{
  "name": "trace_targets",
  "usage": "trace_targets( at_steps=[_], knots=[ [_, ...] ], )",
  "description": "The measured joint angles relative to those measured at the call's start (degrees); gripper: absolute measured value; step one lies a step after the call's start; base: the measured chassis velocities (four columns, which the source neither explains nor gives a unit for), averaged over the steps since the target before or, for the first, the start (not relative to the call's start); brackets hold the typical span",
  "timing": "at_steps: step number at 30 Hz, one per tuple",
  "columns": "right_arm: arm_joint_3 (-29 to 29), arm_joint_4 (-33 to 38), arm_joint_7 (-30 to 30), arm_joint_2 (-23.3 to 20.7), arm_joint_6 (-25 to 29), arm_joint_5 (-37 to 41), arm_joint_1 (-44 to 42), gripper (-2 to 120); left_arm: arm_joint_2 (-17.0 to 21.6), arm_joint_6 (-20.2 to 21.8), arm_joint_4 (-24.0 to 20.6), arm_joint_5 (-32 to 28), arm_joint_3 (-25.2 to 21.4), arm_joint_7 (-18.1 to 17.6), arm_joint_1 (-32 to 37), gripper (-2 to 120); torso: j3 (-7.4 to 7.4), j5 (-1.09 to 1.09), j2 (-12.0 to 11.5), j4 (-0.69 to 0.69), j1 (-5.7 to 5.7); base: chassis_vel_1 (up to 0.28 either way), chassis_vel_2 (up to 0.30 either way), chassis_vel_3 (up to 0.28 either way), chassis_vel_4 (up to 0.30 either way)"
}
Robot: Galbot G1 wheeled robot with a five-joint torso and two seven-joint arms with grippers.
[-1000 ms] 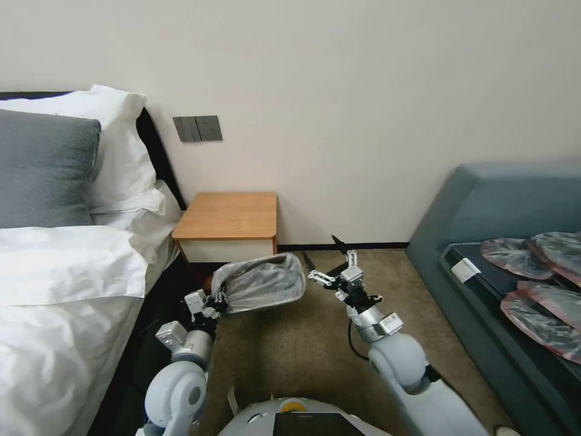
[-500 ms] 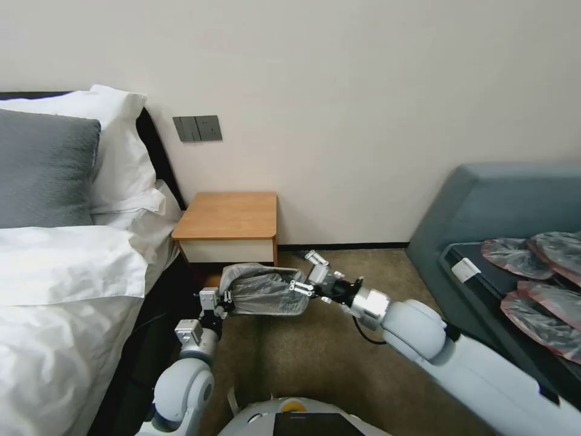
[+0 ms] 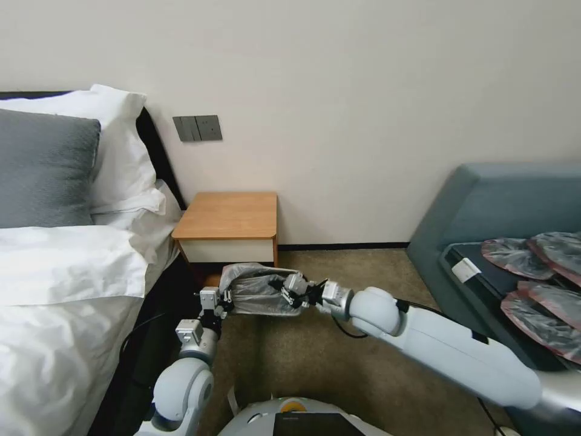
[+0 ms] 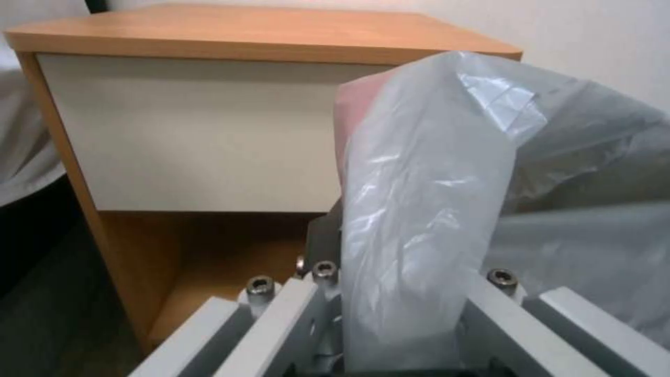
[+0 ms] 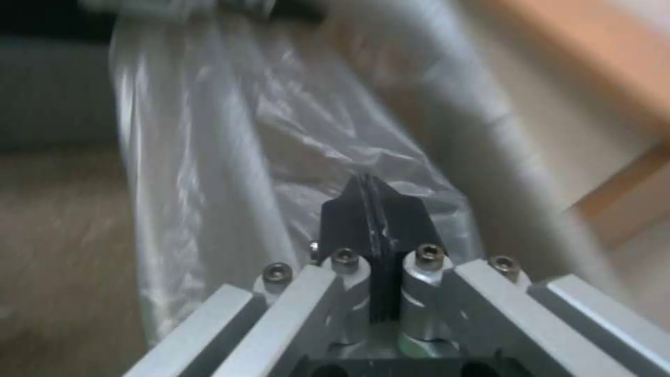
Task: Pick up the garbage bag from the table and place it over the trash can.
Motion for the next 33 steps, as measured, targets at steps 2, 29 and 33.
trace_targets(
  at_steps=[2, 29, 33],
  knots=[
    [-2.37, -2.06, -0.07, 1.17, -0.16, -0.31, 1.14, 0, -0.02, -0.38, 0.09, 1.26, 0.39, 0.36, 0.29, 2, 0.0, 0.0, 0.0, 0.0, 0.0, 0.0, 0.0, 0.0, 0.0],
    [-14.84, -24.3, 1.34, 16.74, -0.3, -2.2, 9.08, 0, -0.69, -2.08, -1.89, 9.61, 4.84, 1.45, 3.26, 2, 0.0, 0.0, 0.0, 0.01, 0.0, 0.0, 0.0, 0.0, 0.0],
    [-14.57, -23.37, 1.5, 16.17, -0.24, -2.2, 8.59, 0, -0.63, -2.14, -1.56, 9.4, 4.34, 1.38, 3.06, 2, 0.0, 0.01, 0.0, 0.01, 0.0, 0.0, 0.0, 0.0, 0.0]
  ],
)
